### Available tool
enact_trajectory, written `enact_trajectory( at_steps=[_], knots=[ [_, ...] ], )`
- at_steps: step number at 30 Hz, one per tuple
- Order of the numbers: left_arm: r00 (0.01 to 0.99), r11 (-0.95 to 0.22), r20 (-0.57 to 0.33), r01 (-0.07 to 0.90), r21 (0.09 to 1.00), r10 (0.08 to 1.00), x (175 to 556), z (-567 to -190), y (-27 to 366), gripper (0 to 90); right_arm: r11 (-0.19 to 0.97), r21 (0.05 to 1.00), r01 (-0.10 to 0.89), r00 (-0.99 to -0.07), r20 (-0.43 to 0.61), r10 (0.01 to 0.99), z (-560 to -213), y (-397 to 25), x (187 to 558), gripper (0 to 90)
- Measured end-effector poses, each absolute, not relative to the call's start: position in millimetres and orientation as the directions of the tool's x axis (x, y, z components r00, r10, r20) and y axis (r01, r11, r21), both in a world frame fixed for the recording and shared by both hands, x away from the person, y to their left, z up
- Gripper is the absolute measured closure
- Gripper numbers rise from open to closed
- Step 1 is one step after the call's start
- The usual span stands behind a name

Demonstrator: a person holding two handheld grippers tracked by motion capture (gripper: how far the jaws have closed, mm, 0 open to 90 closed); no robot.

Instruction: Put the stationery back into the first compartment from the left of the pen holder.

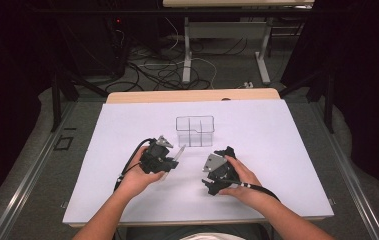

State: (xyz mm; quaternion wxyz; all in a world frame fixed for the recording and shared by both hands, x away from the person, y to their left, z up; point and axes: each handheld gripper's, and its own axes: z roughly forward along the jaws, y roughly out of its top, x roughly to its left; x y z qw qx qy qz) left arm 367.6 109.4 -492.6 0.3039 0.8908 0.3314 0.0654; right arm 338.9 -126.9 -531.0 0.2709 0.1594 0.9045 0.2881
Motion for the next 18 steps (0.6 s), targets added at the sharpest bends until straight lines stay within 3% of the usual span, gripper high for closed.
enact_trajectory(
  at_steps=[2, 3, 4, 6, 12, 18],
  knots=[
    [0.766, -0.582, -0.089, 0.553, 0.596, 0.636, 367.2, -492.1, 110.5, 79.2, 0.765, 0.621, 0.170, -0.805, -0.361, 0.471, -530.5, -129.9, 341.0, 0.0],
    [0.765, -0.575, -0.093, 0.553, 0.603, 0.637, 367.0, -492.1, 111.0, 79.2, 0.710, 0.663, 0.238, -0.811, -0.267, 0.521, -531.0, -136.0, 346.1, 0.0],
    [0.763, -0.571, -0.097, 0.554, 0.606, 0.639, 366.8, -492.2, 111.6, 79.2, 0.710, 0.663, 0.238, -0.811, -0.267, 0.521, -531.0, -136.0, 346.1, 0.0],
    [0.761, -0.559, -0.102, 0.553, 0.618, 0.640, 367.1, -493.1, 112.9, 79.3, 0.637, 0.702, 0.318, -0.799, -0.163, 0.579, -531.6, -141.3, 349.3, 0.0],
    [0.745, -0.502, -0.135, 0.560, 0.659, 0.653, 368.4, -494.8, 119.2, 79.2, 0.418, 0.746, 0.518, -0.655, 0.032, 0.755, -534.5, -162.9, 360.1, 0.0],
    [0.726, -0.422, -0.197, 0.573, 0.703, 0.659, 369.5, -494.5, 125.2, 79.2, 0.295, 0.758, 0.581, -0.574, 0.126, 0.809, -536.5, -177.3, 363.4, 0.0]
  ],
)
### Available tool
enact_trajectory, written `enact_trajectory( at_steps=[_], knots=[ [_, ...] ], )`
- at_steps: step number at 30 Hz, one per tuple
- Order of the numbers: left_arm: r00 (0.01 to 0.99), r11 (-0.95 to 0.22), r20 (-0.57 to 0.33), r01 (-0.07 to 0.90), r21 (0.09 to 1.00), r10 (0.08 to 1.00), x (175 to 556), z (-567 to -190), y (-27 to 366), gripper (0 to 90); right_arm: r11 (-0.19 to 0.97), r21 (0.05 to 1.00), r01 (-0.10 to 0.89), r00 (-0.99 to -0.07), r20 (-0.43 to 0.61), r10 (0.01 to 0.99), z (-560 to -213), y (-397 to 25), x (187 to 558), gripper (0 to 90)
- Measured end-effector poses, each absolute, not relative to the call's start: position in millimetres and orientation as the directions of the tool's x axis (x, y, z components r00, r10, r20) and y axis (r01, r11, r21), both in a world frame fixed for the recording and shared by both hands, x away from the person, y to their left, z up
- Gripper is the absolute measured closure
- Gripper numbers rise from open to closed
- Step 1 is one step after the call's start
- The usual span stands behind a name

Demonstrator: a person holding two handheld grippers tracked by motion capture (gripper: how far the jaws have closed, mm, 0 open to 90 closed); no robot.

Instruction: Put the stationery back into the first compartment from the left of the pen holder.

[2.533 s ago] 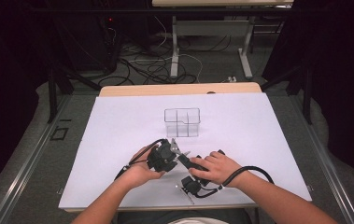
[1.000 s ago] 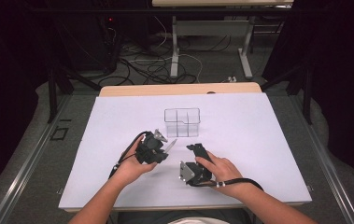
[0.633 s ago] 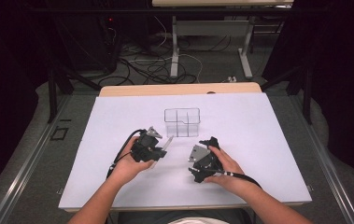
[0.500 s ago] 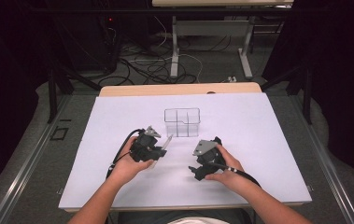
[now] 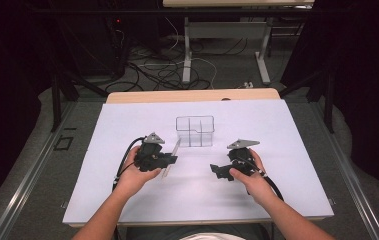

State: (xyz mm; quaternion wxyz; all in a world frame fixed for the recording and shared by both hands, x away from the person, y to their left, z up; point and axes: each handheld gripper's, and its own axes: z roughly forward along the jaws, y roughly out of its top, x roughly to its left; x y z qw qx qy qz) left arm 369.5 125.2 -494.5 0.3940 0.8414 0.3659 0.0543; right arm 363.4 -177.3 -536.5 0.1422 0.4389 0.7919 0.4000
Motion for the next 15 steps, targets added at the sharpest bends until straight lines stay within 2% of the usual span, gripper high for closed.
enact_trajectory(
  at_steps=[9, 15],
  knots=[
    [0.713, -0.412, -0.192, 0.579, 0.703, 0.674, 371.8, -495.6, 126.2, 79.2, 0.269, 0.752, 0.602, -0.551, 0.148, 0.821, -539.1, -185.5, 361.2, 0.0],
    [0.694, -0.358, -0.203, 0.572, 0.737, 0.691, 372.9, -493.1, 129.5, 79.2, 0.267, 0.759, 0.594, -0.554, 0.145, 0.820, -538.9, -187.5, 360.2, 0.0]
  ],
)
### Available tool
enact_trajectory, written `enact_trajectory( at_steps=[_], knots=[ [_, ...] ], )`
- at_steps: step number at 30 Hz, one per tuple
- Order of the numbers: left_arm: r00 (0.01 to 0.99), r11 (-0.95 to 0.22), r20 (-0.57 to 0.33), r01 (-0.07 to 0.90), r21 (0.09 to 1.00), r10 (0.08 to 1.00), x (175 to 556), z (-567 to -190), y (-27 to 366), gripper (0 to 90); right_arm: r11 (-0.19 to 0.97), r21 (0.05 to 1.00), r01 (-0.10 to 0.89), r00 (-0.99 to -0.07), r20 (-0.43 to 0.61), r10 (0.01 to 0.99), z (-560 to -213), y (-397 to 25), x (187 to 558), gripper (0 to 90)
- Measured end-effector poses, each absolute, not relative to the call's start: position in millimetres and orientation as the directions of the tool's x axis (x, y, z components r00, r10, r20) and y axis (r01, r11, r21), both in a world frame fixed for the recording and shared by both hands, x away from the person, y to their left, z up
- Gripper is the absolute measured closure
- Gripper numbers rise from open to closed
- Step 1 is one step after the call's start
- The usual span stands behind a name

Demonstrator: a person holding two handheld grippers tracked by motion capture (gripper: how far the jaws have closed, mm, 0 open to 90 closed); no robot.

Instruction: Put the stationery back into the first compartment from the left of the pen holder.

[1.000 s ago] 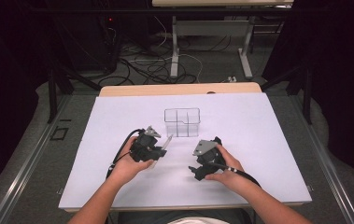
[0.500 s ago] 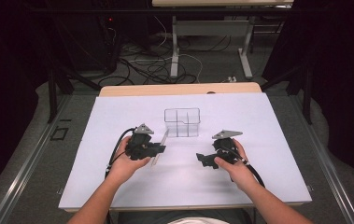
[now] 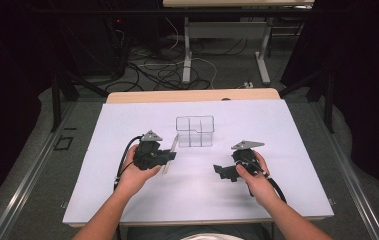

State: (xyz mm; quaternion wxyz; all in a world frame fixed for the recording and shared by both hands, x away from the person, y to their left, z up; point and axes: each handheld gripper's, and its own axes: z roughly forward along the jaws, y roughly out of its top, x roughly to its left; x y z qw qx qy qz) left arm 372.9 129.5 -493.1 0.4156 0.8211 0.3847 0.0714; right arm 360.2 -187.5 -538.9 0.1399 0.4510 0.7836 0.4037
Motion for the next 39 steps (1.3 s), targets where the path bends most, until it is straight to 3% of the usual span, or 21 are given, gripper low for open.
enact_trajectory(
  at_steps=[9, 28, 39],
  knots=[
    [0.643, -0.264, -0.240, 0.585, 0.767, 0.728, 375.7, -489.4, 130.4, 79.0, 0.243, 0.762, 0.601, -0.537, 0.160, 0.828, -537.1, -193.2, 360.9, 0.0],
    [0.602, -0.100, -0.223, 0.456, 0.884, 0.767, 395.3, -453.5, 118.0, 79.1, 0.202, 0.767, 0.609, -0.502, 0.175, 0.847, -535.0, -204.7, 365.0, 0.0],
    [0.588, -0.084, -0.201, 0.421, 0.903, 0.784, 418.5, -440.7, 106.7, 79.1, 0.198, 0.764, 0.614, -0.493, 0.176, 0.852, -535.8, -207.3, 365.9, 0.0]
  ],
)
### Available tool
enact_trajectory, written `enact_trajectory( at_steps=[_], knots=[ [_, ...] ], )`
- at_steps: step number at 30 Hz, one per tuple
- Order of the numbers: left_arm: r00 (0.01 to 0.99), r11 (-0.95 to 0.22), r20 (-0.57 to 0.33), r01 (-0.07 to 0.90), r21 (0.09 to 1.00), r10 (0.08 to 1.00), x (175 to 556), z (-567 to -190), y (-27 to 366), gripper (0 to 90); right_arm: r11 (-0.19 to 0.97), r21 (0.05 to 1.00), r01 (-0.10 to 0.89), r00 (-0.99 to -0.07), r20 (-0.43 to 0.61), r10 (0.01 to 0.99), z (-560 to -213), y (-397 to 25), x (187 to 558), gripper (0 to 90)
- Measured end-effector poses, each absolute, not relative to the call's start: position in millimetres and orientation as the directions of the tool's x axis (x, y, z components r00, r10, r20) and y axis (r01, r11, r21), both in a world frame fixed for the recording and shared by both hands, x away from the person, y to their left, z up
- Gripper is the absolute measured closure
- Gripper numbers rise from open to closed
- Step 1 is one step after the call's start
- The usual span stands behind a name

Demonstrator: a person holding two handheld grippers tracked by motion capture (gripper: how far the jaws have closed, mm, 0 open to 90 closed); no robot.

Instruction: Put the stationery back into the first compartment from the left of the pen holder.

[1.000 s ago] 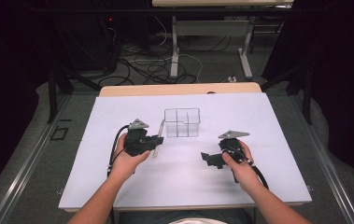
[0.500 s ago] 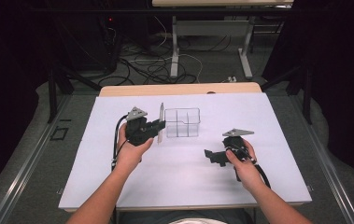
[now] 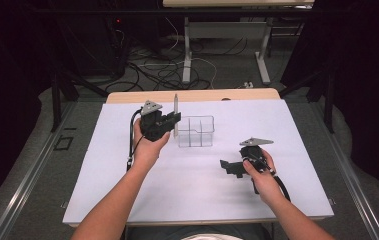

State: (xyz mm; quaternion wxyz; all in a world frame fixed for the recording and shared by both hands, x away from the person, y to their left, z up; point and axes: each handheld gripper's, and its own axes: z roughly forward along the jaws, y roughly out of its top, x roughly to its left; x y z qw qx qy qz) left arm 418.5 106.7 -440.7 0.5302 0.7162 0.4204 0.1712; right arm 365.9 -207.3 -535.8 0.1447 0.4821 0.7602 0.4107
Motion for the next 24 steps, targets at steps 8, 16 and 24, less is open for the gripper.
enact_trajectory(
  at_steps=[8, 16, 24],
  knots=[
    [0.564, -0.052, -0.201, 0.400, 0.915, 0.801, 433.9, -438.3, 103.6, 79.1, 0.197, 0.762, 0.617, -0.490, 0.176, 0.854, -537.1, -208.2, 367.0, 0.0],
    [0.545, -0.043, -0.198, 0.397, 0.917, 0.815, 444.3, -442.8, 99.4, 79.2, 0.194, 0.760, 0.620, -0.492, 0.184, 0.851, -538.6, -207.9, 367.6, 0.0],
    [0.535, -0.026, -0.207, 0.395, 0.918, 0.819, 452.0, -446.8, 92.4, 79.2, 0.214, 0.740, 0.637, -0.495, 0.180, 0.850, -538.1, -208.7, 367.3, 0.0]
  ],
)
